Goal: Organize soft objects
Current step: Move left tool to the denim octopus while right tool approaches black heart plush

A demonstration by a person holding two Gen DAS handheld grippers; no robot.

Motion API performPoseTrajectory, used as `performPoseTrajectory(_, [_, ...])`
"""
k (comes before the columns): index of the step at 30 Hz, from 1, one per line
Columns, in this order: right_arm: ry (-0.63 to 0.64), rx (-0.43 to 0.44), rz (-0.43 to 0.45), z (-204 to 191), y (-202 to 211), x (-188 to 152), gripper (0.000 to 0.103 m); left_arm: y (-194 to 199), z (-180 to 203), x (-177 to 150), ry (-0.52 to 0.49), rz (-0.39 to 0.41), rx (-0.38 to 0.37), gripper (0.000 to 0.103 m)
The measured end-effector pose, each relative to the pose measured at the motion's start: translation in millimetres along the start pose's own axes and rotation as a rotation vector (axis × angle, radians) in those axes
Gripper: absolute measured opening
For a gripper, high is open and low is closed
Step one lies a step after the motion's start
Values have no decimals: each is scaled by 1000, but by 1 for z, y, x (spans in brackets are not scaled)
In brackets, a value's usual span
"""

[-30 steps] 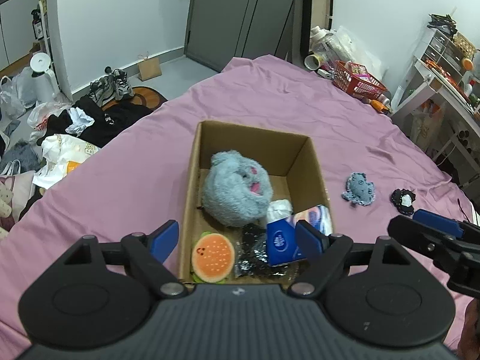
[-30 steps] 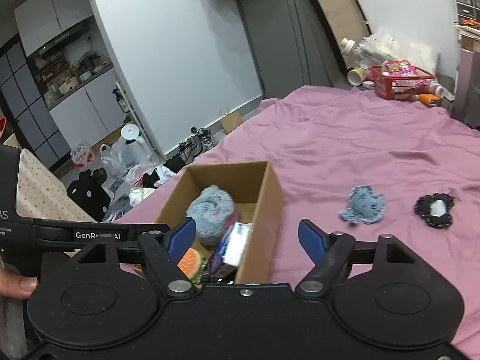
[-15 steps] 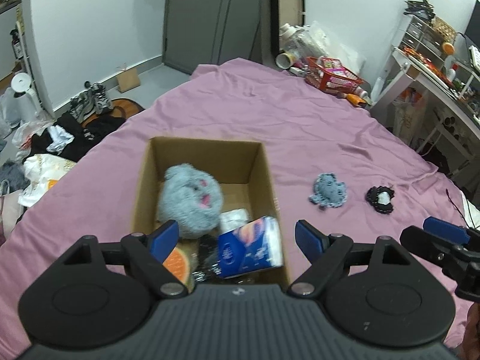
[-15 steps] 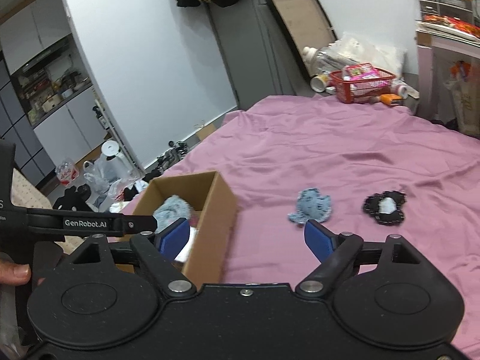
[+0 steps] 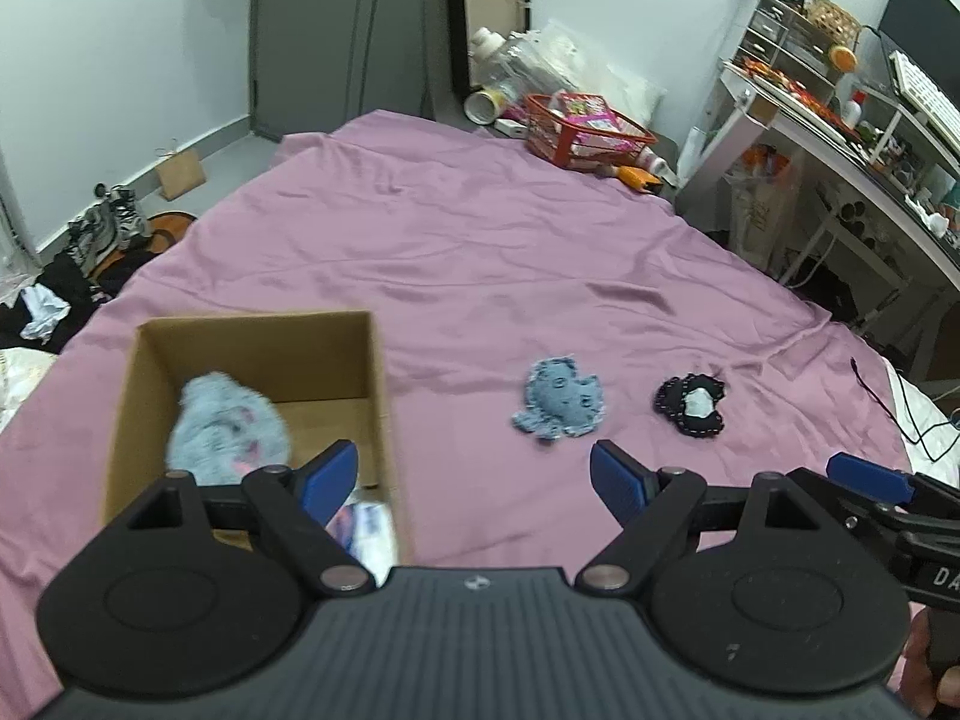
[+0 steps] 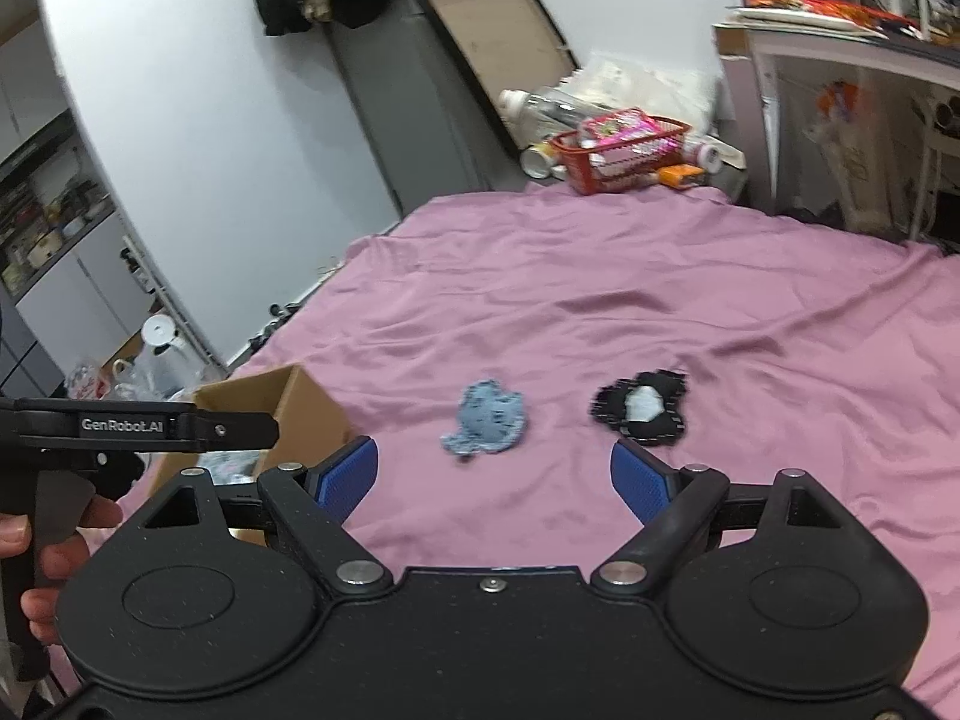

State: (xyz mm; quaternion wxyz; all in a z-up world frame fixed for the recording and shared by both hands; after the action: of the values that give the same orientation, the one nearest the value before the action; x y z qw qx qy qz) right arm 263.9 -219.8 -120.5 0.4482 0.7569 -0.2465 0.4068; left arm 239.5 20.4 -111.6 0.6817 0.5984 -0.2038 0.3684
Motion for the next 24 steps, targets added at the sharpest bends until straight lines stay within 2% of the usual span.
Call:
performPoseTrajectory(7, [-38, -43, 2, 32, -13, 2, 84, -28, 22, 5, -21, -22, -22, 83])
performPoseTrajectory(11, [-58, -53, -5, 48, -23, 2, 79, -45, 33, 8, -29, -32, -41, 83])
performPoseTrajectory(15, [-69, -55, -19, 60, -34, 2, 70, -61, 44, 11, -34, -34, -37, 83])
performPoseTrajectory(24, [-100, -52, -49, 84, -56, 3, 64, -94, 64, 15, -42, -51, -41, 83])
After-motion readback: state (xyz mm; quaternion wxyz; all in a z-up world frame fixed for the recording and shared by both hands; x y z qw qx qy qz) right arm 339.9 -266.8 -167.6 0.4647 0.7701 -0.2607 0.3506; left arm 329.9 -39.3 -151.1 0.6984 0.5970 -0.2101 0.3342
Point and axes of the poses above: each gripper's, at about its wrist camera, not at the fingertips, and y roughly against the way its jaws point, z to its right, x to its top, the point moved 3 cm from there along -y, roughly the way its jaws point, and after that the axes turned 8 degrees about z, right-handed, at the moved point
